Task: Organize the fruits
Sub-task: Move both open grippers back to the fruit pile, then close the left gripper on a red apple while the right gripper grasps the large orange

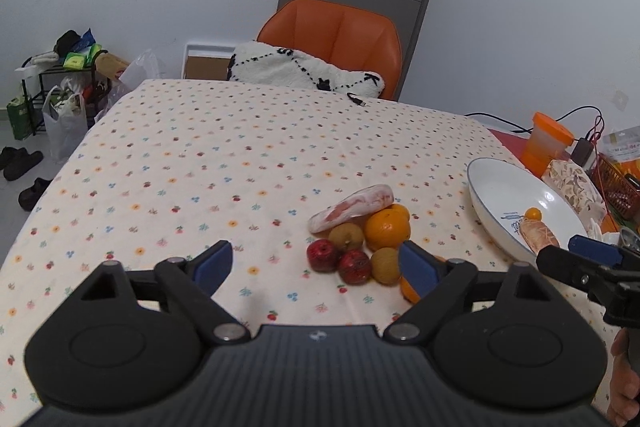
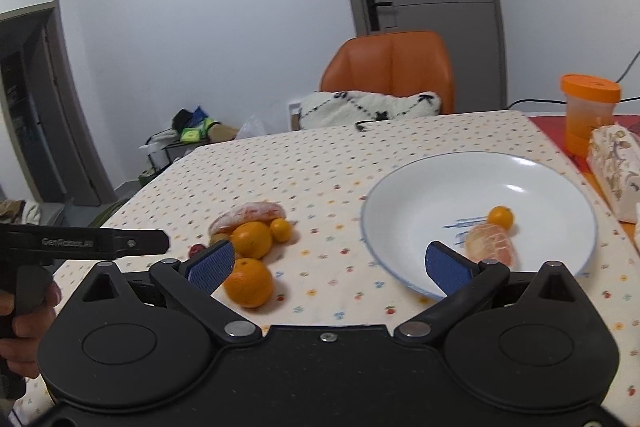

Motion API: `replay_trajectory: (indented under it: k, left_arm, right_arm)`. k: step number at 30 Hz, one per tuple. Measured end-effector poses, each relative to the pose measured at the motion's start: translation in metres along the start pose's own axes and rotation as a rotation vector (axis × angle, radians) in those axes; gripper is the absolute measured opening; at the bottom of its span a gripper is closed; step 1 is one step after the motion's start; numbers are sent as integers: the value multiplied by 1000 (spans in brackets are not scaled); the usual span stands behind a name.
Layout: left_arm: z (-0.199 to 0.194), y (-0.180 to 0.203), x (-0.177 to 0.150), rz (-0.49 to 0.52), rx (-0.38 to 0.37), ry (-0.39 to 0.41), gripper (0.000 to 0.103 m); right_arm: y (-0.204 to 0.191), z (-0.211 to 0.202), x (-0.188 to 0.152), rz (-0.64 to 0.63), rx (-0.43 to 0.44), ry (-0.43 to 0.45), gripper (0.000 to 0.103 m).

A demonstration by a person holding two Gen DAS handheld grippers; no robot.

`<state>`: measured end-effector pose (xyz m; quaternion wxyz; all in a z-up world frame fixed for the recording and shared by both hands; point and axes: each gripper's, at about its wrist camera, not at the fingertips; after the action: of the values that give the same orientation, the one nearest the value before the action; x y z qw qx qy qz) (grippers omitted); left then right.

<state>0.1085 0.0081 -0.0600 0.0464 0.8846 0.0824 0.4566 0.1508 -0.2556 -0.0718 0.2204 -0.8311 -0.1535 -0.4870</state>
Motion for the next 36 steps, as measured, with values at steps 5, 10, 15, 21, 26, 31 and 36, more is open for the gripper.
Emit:
replay_trajectory:
  k: [5,10,15,21,26,31,36]
  left_arm:
    - [2,-3,-3,-5,-24,-14,63]
    - [9,-7,-7,-12,-32,-30,52]
    - [20,-14,-9,-14,-28,-54,46]
    - [32,-22,-9,-26,-36,-76,40]
    - [40,-27,-5,-62,-61,-91,32]
    - [43,-26,-3,-53,-81,-91,32]
    - [47,-24,-2,-46,-90,-91,32]
  right_arm:
    - [-9,10,-1,-15,-11,-33,98]
    - [-14,19,-1,-12,24,-78,83]
    - [-22,29,-4,-26,44,-114,67]
    - [-33,41,-8,-47,70,-156,57]
    - [-38,51,-11,-52,90,-187,43]
    - [-42,56,-11,-56,114,-197,43]
    - [-46,63,-11,-56,127,-212,43]
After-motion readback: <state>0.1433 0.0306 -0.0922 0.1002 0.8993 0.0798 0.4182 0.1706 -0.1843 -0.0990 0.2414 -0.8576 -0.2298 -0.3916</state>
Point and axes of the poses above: each gripper's, at about its wrist camera, not at the fingertips, and z roughly the way its jaws point, y to its right, x to its top, and after that the axes turned 2 degrees about z, right-handed
